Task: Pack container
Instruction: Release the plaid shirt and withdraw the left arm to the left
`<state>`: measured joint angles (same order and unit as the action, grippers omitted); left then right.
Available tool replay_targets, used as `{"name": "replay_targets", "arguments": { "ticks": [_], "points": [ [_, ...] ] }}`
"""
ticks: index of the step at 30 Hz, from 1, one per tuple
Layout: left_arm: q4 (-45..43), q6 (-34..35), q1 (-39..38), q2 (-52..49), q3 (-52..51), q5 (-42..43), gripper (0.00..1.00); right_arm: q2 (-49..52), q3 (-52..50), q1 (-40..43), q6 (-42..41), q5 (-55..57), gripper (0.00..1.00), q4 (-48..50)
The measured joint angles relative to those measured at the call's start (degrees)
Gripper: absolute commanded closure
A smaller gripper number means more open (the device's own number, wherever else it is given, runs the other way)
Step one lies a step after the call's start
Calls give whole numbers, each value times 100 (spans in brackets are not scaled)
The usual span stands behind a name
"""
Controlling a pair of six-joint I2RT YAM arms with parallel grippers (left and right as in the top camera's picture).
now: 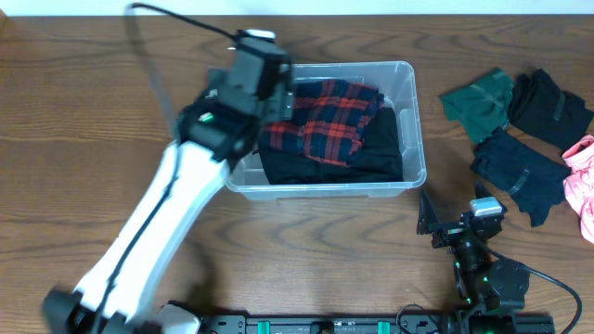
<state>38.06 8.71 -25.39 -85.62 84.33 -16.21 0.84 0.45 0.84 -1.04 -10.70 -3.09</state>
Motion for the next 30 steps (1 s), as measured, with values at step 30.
{"name": "replay_targets", "arguments": {
  "ticks": [30],
  "points": [
    [2085,597,2726,459,24,1019,2,184,251,0,-201,22,1,444]
  ]
}}
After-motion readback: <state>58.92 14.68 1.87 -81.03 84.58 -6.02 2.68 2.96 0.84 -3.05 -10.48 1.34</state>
